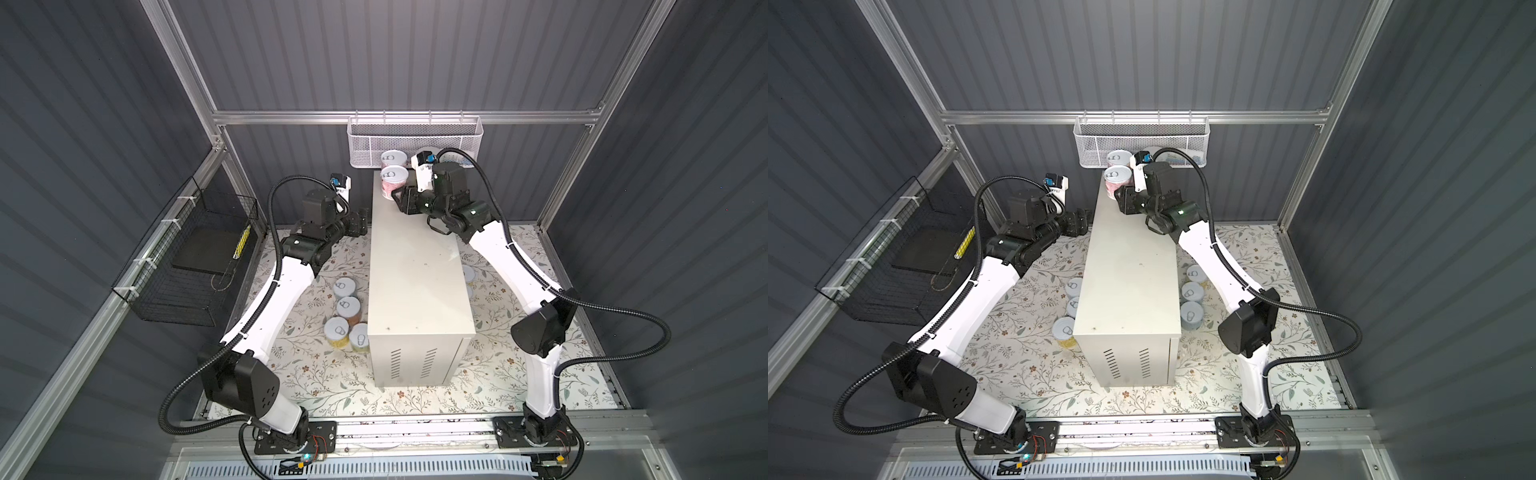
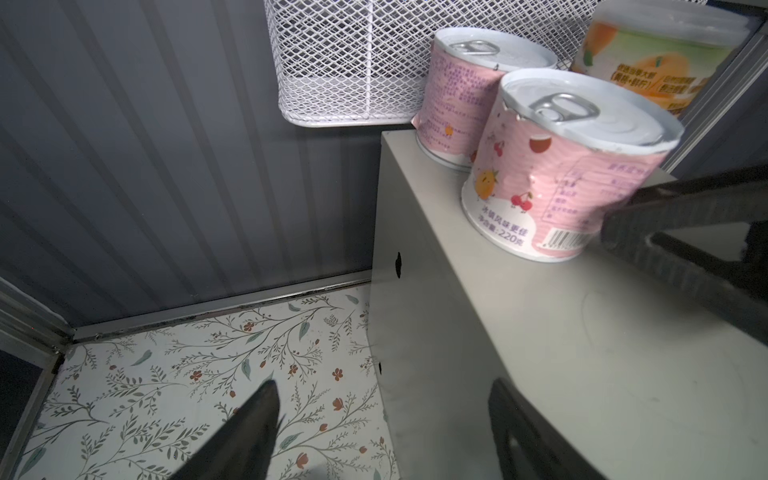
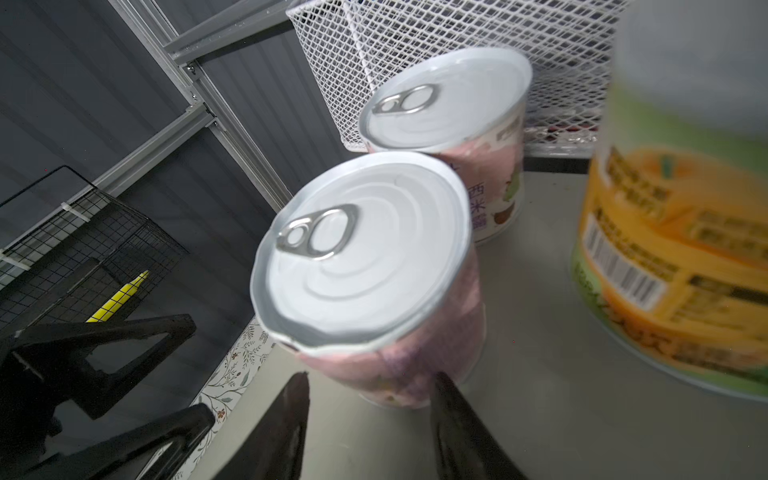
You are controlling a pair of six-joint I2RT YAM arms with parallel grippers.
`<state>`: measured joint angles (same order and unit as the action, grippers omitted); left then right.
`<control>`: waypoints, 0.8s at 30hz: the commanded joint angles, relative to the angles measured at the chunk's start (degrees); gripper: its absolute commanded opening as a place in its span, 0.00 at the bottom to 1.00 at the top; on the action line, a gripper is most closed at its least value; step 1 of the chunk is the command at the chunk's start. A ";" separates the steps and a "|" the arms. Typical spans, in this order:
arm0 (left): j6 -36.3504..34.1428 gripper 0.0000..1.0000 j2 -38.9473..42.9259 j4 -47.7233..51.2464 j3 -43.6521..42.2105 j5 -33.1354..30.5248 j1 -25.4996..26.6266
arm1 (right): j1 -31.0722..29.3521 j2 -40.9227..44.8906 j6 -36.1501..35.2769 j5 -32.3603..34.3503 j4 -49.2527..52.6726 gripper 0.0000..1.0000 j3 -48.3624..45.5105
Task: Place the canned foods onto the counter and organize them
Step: 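Open both grippers and lower them back over the floor cans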
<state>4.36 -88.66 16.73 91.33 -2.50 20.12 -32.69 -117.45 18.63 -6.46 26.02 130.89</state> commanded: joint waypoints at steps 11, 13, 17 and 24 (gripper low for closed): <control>5.53 0.93 15.44 12.93 -16.69 -6.28 -0.34 | -0.20 33.06 -6.11 10.79 -2.91 0.85 -24.74; 6.37 0.96 18.74 14.36 -21.28 -6.44 -0.17 | -0.13 36.57 -6.37 13.81 -1.14 0.86 -27.03; 8.95 0.98 22.63 18.43 -28.09 -6.48 0.33 | -0.11 44.84 -4.87 17.90 0.16 0.88 -35.26; 14.80 0.99 28.43 21.46 -38.08 -7.72 2.88 | -0.14 56.67 1.10 21.70 3.09 0.90 -52.24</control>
<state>15.25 -62.33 34.89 55.33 -8.95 22.20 -32.67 -62.65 16.56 12.16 25.96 82.74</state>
